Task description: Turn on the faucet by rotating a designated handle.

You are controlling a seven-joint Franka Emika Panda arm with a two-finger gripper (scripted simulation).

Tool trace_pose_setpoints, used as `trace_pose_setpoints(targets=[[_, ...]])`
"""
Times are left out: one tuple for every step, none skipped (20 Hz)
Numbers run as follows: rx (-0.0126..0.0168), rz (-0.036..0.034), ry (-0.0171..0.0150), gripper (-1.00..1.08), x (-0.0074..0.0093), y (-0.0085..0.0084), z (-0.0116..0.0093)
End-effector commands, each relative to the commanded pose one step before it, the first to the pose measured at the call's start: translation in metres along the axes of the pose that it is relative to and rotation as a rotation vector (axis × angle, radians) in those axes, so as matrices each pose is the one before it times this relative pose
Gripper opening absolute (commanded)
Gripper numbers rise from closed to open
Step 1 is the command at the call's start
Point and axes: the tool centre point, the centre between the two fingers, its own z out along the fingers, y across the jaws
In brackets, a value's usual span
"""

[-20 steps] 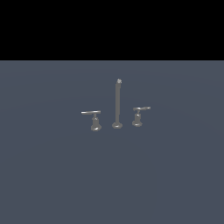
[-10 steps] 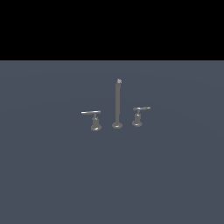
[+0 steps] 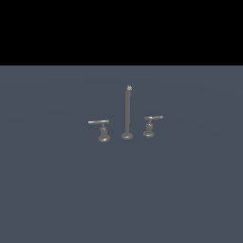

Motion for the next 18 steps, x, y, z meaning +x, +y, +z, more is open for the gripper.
trace_pose_setpoints(targets=[[0.00086, 0.06096, -0.00051, -1.00, 0.02101, -0.00158, 0.01167], [0.00020, 0.02395, -0.00034, -1.00, 0.00813, -0.00096, 0.00500], [0.00018, 0.02397, -0.00034, -1.00, 0.00806, -0.00107, 0.00521], [0.00016, 0.02398, -0.00034, -1.00, 0.00798, -0.00118, 0.00541], [0.00014, 0.02398, -0.00033, -1.00, 0.00790, -0.00129, 0.00561], [0.00012, 0.02400, -0.00033, -1.00, 0.00781, -0.00138, 0.00581], [0.00010, 0.02400, -0.00033, -1.00, 0.00771, -0.00148, 0.00601], [0.00008, 0.02401, -0.00032, -1.00, 0.00761, -0.00156, 0.00621], [0.00006, 0.02402, -0.00031, -1.00, 0.00751, -0.00165, 0.00641], [0.00004, 0.02403, -0.00031, -1.00, 0.00740, -0.00173, 0.00660], [0.00002, 0.02403, -0.00030, -1.00, 0.00728, -0.00180, 0.00679], [0.00000, 0.02403, -0.00029, -1.00, 0.00716, -0.00187, 0.00699], [-0.00002, 0.02404, -0.00028, -1.00, 0.00704, -0.00193, 0.00717], [-0.00004, 0.02404, -0.00027, -1.00, 0.00691, -0.00198, 0.00736], [-0.00006, 0.02405, -0.00026, -1.00, 0.00678, -0.00203, 0.00755], [-0.00007, 0.02405, -0.00025, -1.00, 0.00664, -0.00207, 0.00773], [-0.00009, 0.02405, -0.00024, -1.00, 0.00651, -0.00210, 0.00791], [-0.00011, 0.02405, -0.00023, -1.00, 0.00636, -0.00213, 0.00809]])
